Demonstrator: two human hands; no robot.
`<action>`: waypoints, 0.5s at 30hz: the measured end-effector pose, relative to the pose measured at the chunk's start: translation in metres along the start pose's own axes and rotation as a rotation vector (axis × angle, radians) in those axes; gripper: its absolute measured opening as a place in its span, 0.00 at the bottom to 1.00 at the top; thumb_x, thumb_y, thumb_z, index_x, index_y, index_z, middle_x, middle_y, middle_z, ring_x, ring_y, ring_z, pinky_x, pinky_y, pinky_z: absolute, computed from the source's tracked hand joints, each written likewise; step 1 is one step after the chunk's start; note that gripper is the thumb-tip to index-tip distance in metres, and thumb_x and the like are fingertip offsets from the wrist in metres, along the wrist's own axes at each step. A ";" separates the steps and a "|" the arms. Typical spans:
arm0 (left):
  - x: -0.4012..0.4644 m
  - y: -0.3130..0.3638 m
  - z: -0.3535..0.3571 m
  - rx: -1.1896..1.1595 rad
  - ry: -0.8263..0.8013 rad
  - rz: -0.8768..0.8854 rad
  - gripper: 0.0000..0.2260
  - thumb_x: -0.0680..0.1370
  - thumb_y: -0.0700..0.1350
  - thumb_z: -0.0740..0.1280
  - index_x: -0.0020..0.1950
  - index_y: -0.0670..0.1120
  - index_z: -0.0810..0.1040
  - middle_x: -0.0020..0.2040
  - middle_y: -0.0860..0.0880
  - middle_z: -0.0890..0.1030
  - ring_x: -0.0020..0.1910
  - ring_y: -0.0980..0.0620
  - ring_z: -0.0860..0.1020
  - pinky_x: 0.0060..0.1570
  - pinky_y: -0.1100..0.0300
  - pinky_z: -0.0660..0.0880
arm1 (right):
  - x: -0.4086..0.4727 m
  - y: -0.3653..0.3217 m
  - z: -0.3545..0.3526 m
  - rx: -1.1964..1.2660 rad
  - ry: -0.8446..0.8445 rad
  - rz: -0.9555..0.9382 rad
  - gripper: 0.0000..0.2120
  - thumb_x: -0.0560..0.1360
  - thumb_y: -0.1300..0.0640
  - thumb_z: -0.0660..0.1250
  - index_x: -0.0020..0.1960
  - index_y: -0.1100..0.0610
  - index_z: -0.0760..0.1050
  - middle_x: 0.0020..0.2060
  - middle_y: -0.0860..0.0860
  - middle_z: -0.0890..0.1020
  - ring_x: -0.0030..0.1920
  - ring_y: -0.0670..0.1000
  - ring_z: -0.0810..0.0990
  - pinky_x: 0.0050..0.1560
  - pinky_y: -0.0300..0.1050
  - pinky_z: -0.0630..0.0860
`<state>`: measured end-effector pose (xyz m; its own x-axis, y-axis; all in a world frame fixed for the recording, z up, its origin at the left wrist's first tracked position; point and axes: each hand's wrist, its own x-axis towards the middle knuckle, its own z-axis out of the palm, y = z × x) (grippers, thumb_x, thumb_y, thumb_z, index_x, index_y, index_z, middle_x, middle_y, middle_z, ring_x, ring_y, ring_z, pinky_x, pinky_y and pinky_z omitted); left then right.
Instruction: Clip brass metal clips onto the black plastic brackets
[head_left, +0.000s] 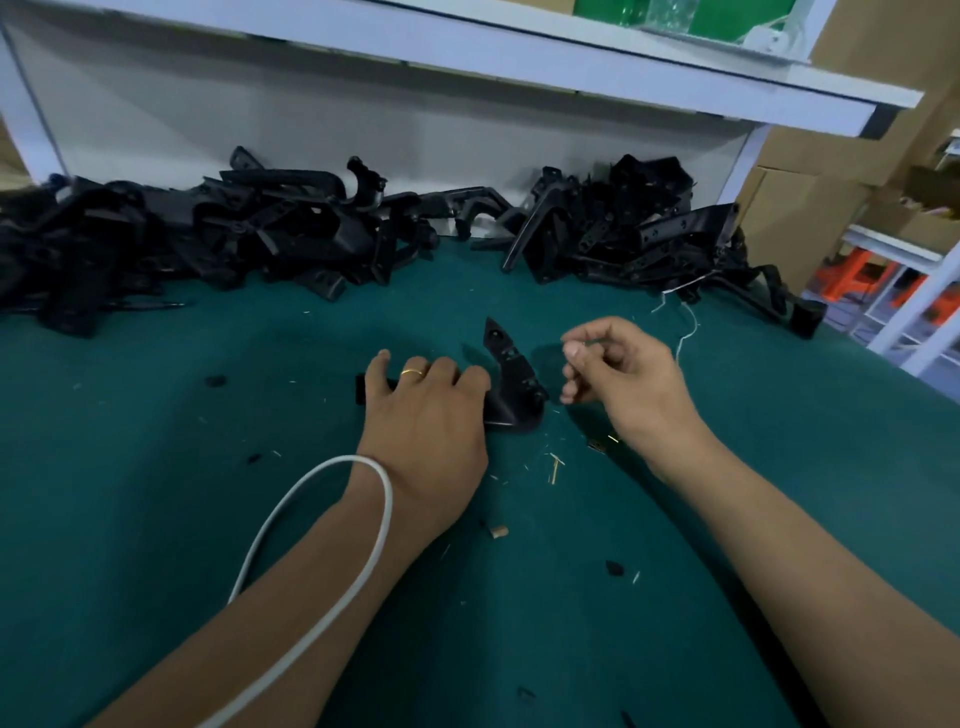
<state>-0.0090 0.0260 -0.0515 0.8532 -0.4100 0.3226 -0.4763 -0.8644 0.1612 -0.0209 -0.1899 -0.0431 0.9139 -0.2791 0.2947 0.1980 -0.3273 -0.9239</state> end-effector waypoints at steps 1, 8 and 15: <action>0.000 0.000 0.000 -0.007 0.001 -0.001 0.13 0.82 0.43 0.56 0.64 0.52 0.73 0.57 0.51 0.77 0.66 0.44 0.72 0.77 0.38 0.52 | 0.000 0.001 0.001 -0.013 0.000 -0.005 0.03 0.82 0.62 0.68 0.54 0.58 0.81 0.36 0.50 0.80 0.35 0.51 0.82 0.43 0.47 0.84; -0.001 0.000 0.001 -0.020 0.015 0.005 0.10 0.82 0.44 0.56 0.61 0.52 0.73 0.54 0.51 0.77 0.62 0.45 0.74 0.77 0.41 0.53 | -0.006 -0.004 0.006 -0.015 -0.014 -0.092 0.11 0.82 0.66 0.68 0.59 0.55 0.84 0.47 0.54 0.87 0.50 0.55 0.87 0.54 0.48 0.84; 0.000 0.000 0.000 -0.039 0.008 0.006 0.12 0.83 0.46 0.56 0.63 0.52 0.74 0.58 0.50 0.77 0.64 0.45 0.74 0.77 0.41 0.53 | -0.009 -0.008 0.013 -0.115 0.038 -0.126 0.10 0.76 0.64 0.73 0.52 0.50 0.81 0.42 0.52 0.86 0.46 0.54 0.86 0.52 0.50 0.83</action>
<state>-0.0091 0.0264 -0.0520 0.8485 -0.4127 0.3312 -0.4896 -0.8498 0.1955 -0.0265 -0.1727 -0.0417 0.8702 -0.2624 0.4170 0.2661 -0.4620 -0.8460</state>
